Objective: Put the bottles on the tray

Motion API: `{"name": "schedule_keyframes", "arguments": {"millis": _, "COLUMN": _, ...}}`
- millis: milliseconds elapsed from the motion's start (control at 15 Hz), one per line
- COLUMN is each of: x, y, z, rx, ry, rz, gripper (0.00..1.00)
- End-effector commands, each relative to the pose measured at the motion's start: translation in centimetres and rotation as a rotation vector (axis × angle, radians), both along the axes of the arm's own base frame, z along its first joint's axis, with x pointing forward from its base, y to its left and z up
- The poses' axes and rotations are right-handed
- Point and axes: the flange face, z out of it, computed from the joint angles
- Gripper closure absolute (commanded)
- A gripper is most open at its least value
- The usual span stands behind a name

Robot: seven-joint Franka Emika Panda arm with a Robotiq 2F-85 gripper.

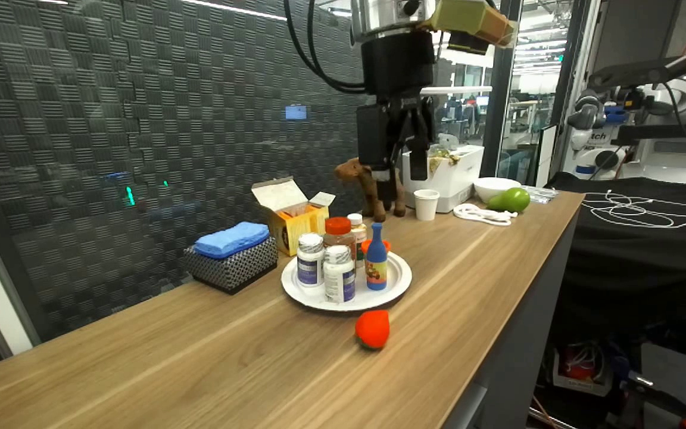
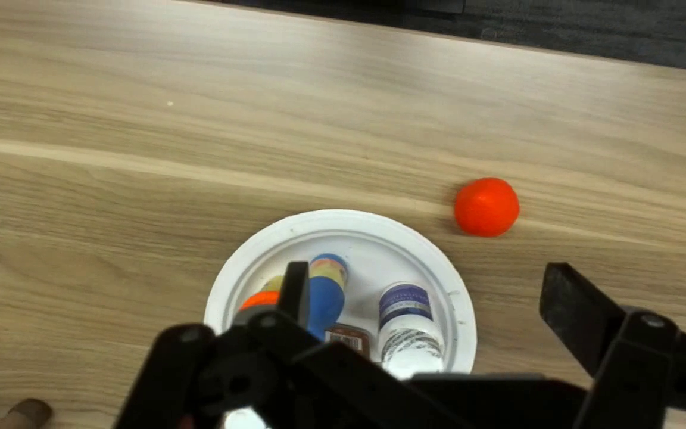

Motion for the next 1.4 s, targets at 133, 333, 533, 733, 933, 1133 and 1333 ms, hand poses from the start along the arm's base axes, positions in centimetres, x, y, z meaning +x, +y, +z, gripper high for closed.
{"name": "schedule_keyframes", "arguments": {"millis": 133, "x": -3.0, "y": 6.8, "z": -3.0, "rx": -0.018, "ry": 0.163, "rz": 0.149, "gripper": 0.00}}
{"name": "schedule_keyframes", "arguments": {"millis": 333, "x": -5.1, "y": 9.8, "z": -5.4, "rx": -0.017, "ry": 0.280, "rz": 0.254, "gripper": 0.00}}
{"name": "schedule_keyframes", "arguments": {"millis": 533, "x": -5.3, "y": 10.0, "z": -6.3, "rx": -0.042, "ry": 0.281, "rz": 0.255, "gripper": 0.00}}
{"name": "schedule_keyframes", "arguments": {"millis": 733, "x": -5.3, "y": 10.0, "z": -6.8, "rx": -0.044, "ry": 0.296, "rz": 0.258, "gripper": 0.00}}
{"name": "schedule_keyframes", "arguments": {"millis": 933, "x": -5.3, "y": 9.9, "z": -6.8, "rx": -0.044, "ry": 0.296, "rz": 0.256, "gripper": 0.00}}
{"name": "schedule_keyframes", "arguments": {"millis": 1133, "x": -5.5, "y": 9.9, "z": -6.9, "rx": -0.061, "ry": 0.253, "rz": 0.146, "gripper": 0.00}}
{"name": "schedule_keyframes", "arguments": {"millis": 1333, "x": -6.5, "y": 9.5, "z": -7.1, "rx": -0.065, "ry": 0.223, "rz": -0.032, "gripper": 0.00}}
